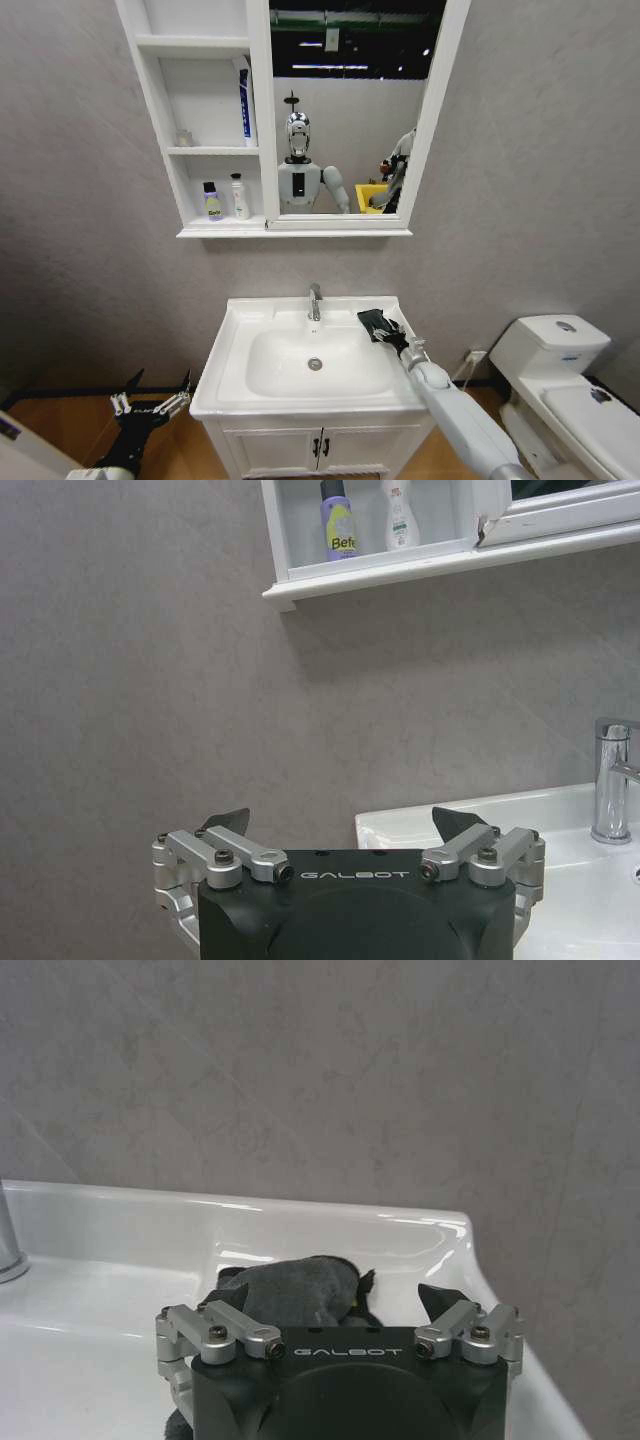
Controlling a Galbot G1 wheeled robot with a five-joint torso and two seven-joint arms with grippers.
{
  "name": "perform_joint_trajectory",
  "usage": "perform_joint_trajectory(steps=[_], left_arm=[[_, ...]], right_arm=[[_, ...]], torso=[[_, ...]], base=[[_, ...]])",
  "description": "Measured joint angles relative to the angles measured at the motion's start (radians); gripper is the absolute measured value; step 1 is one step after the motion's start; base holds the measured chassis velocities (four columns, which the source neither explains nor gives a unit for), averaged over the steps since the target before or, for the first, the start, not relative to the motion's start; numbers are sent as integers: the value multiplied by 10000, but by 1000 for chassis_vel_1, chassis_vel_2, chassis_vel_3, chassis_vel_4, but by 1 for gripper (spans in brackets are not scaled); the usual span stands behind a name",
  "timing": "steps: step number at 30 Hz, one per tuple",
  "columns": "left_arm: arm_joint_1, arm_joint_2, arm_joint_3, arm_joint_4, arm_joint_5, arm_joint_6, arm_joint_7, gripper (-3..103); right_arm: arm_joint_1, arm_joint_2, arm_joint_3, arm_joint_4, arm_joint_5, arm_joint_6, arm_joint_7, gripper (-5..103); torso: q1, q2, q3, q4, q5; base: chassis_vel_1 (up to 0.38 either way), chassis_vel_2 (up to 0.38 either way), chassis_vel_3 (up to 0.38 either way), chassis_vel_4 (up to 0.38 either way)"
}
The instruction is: Move facial cleanser and shampoo from washbasin to cabinet, then wipe washbasin with towel.
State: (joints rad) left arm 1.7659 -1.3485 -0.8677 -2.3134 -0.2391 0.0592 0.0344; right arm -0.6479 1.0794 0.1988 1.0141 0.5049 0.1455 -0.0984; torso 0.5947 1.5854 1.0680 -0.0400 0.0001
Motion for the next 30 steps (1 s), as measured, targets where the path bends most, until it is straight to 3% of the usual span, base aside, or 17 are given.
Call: perform_joint_trajectory(steps=[1,8,14,18,23,25,28,30], left_arm=[[0,0,-1,0,1,0,0,100],[0,1,0,1,0,0,0,100],[0,1,0,0,0,1,0,100],[0,1,0,0,0,0,0,100],[0,1,0,0,0,0,0,100],[0,0,0,0,0,1,0,100],[0,1,-1,1,0,1,0,100],[0,1,0,1,1,0,0,100]], right_arm=[[-402,-170,305,786,-284,-209,380,99],[-2631,-509,1779,4011,-832,-1164,1938,100],[-4972,-531,3404,6805,-982,-1382,2091,100],[-7911,-187,4946,9836,-190,-2450,2211,100],[-9432,462,5565,11396,-264,-2571,2220,100],[-10317,1041,5796,12246,-487,-2451,2226,100],[-11062,1594,5859,12795,-875,-1835,2086,100],[-11423,1857,5755,12926,-1279,-954,1771,100]], torso=[[0,0,0,0,-1],[-1,1,-1,-3,1],[-1,1,-2,2,-4],[-4,2,-3,-7,-2],[-4,2,-3,2,-2],[-4,3,-3,0,-3],[-5,2,-2,-2,-3],[-5,3,-2,-2,-3]], base=[[0,0,0,0],[0,0,0,0],[0,0,0,0],[0,0,0,0],[0,0,0,0],[0,0,0,0],[0,0,0,0],[0,0,0,0]])
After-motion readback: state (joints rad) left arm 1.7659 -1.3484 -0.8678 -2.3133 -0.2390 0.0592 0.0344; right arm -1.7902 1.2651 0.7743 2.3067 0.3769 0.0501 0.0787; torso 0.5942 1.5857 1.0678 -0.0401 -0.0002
